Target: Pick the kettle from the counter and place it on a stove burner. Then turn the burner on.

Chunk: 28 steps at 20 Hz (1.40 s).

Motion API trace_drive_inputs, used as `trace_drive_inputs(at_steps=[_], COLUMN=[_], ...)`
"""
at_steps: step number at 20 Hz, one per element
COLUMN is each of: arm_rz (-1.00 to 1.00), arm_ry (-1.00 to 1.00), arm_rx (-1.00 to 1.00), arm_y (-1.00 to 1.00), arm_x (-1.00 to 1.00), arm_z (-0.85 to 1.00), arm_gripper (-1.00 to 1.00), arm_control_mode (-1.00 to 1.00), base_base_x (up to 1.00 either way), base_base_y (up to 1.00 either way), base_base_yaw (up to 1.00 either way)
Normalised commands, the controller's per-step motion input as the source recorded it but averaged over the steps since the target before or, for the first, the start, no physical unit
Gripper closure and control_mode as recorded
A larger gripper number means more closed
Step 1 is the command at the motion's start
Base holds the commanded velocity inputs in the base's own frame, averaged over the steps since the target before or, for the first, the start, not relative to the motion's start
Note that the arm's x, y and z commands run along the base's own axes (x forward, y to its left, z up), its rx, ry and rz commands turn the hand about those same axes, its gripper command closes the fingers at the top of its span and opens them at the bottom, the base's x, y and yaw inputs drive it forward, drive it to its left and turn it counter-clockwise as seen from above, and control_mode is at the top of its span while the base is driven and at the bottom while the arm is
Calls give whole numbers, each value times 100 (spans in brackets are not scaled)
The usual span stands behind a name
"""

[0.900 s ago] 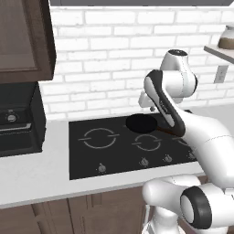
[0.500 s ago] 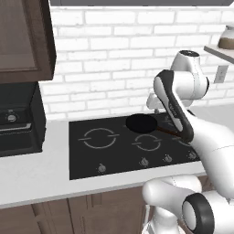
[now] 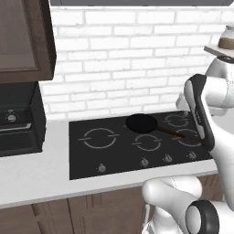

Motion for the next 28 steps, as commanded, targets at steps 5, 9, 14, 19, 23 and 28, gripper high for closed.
trace_drive_inputs(at_steps=[5, 9, 14, 19, 23, 28], arm_rz=[-39, -33, -24, -22, -6, 0], arm_ry=[0, 0, 3, 0, -11, -5], arm_rx=[0, 0, 0, -3, -7, -10], arm_y=[-83, -89, -99, -84, -45, -43], arm_x=[0, 0, 8, 14, 28, 46], arm_z=[-1, 0, -2, -43, -71, -16], arm_gripper=[-100, -100, -100, -100, -100, -100], arm_control_mode=[-100, -100, -100, -100, -100, -100], base_base_x=[0, 0, 0, 0, 0, 0], base_base_y=[0, 0, 0, 0, 0, 0], base_base_yaw=[0, 0, 0, 0, 0, 0])
